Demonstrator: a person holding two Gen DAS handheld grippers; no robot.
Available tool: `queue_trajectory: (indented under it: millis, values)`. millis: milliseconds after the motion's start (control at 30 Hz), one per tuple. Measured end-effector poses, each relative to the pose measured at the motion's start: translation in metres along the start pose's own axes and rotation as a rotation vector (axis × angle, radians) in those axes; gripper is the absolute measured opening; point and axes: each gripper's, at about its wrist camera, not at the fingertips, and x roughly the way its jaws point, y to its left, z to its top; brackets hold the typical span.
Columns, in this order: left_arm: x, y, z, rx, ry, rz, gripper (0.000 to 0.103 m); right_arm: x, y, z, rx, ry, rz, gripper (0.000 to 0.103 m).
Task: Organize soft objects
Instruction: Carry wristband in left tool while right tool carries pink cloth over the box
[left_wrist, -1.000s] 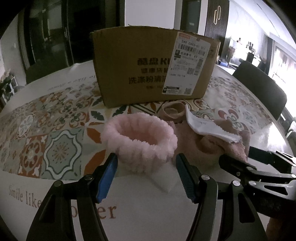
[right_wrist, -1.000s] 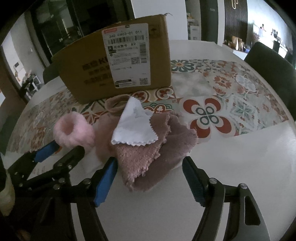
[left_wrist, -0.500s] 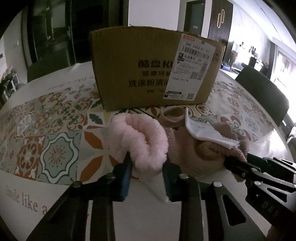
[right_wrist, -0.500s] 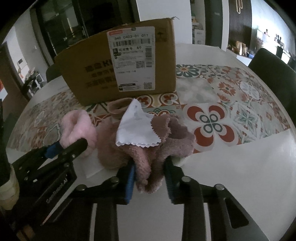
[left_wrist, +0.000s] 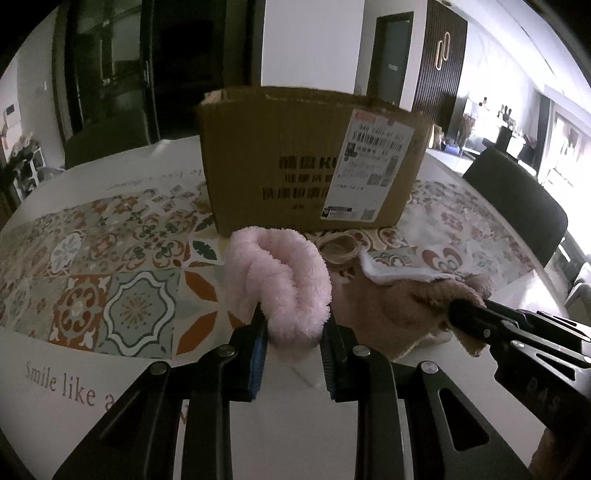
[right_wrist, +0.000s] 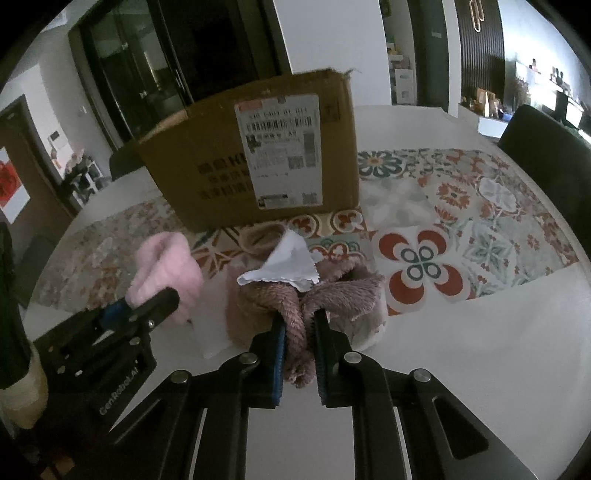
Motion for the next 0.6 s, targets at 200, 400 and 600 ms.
queue_trajectory:
  millis: [200,400,600]
  values:
    - [-0.024,-0.004,0.003,-0.014,-0.02,-0.007,0.027,-0.024,0.006,0.003,-0.007,-0.044,0.022,0.015]
    - [-0.049,-0.007,0.006,-0.021,-0.058,-0.019,0.027,-0.05,0.009,0.004,-0.002,-0.075,0.056,0.015]
    - [-0.075,-0.011,0.008,-0.011,-0.104,-0.011,0.027,-0.075,0.012,0.006,-0.017,-0.135,0.054,0.015]
